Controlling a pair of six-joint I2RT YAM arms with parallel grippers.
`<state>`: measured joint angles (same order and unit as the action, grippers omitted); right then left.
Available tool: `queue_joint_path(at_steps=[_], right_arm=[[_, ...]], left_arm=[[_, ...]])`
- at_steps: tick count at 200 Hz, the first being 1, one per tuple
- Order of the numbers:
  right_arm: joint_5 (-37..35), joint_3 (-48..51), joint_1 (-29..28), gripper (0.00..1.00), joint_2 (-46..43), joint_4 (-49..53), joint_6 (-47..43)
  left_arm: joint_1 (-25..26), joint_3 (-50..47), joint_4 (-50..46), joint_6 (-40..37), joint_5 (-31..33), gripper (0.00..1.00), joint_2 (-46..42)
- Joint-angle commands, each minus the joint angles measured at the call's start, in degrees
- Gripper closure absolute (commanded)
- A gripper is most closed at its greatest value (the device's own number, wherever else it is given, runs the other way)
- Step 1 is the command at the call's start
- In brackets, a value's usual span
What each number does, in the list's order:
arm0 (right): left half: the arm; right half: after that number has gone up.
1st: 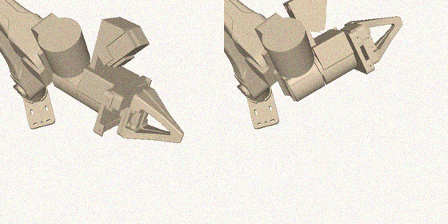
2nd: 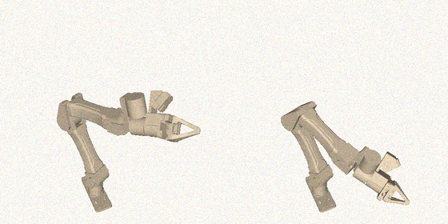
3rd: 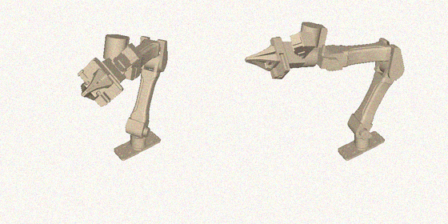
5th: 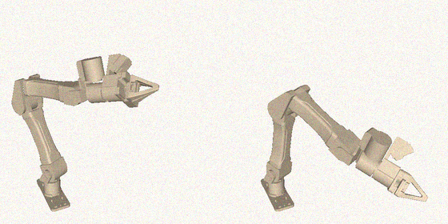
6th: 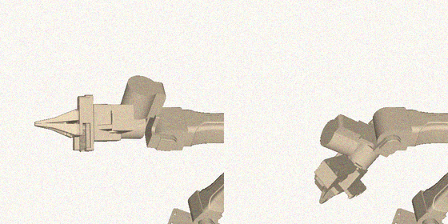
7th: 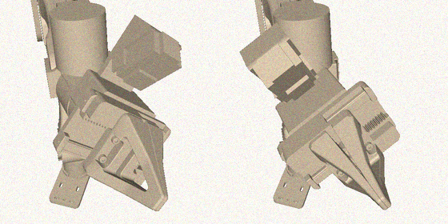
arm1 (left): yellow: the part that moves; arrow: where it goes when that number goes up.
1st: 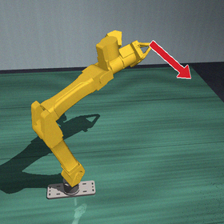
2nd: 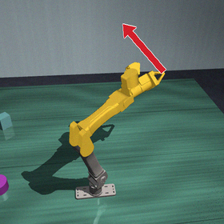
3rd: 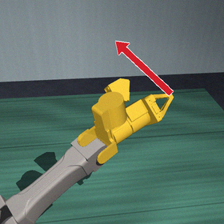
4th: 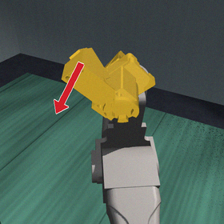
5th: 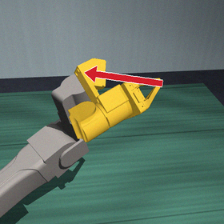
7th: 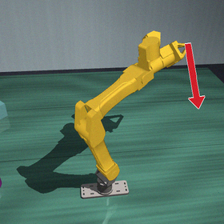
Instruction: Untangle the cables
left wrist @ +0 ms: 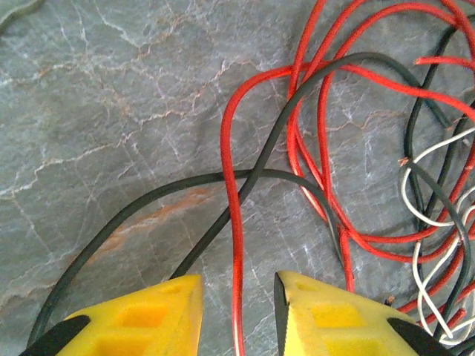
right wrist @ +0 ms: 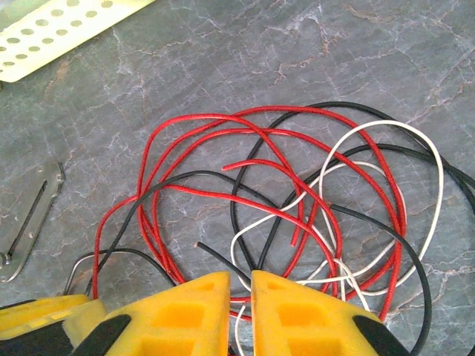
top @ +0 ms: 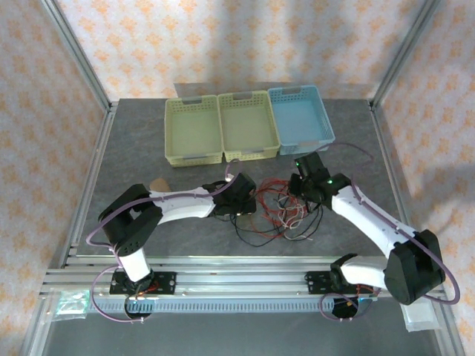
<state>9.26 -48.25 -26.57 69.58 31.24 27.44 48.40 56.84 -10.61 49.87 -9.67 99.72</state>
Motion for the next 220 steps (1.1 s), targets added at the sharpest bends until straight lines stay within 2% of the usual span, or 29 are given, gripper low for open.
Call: queue_joint_path(at_steps=[1,33,87,159,178,206,220], right_arm=[[-0.74,-1.98,-0.97,0.85,-0.91,-1.4,-0.11],[-1.39,0.17,-1.47,0.84,-3.4,-4.97,-0.8],[-4.74,0.81,-1.47,0.84,-6.09,-5.49,-0.52],[-7.0,2.9,-1.47,0.74,-9.7,-9.45,0.04],[-8.38,3.42,-1.47,0.68,-9.83,-9.97,-1.31],[-9.78,4.68,-1.47,0.51,-11.65,-11.92,-3.61],[-9.28,5.75,-1.47,0.5,-13.44,-14.56,-5.18]], left_arm=[[0.55,2.46,-2.6,1.37,-0.87,0.68,1.32],[0.55,3.01,-2.57,1.19,-0.88,0.71,2.71],[0.55,4.46,-3.24,1.1,-0.52,0.79,4.69],[0.73,5.49,-3.64,-0.22,1.12,0.94,2.19],[1.62,6.9,-4.99,-2.5,3.69,1.0,-0.15],[2.69,8.61,-6.53,-5.33,7.03,1.0,-4.99],[2.79,9.76,-6.91,-7.03,8.28,1.0,-7.6]])
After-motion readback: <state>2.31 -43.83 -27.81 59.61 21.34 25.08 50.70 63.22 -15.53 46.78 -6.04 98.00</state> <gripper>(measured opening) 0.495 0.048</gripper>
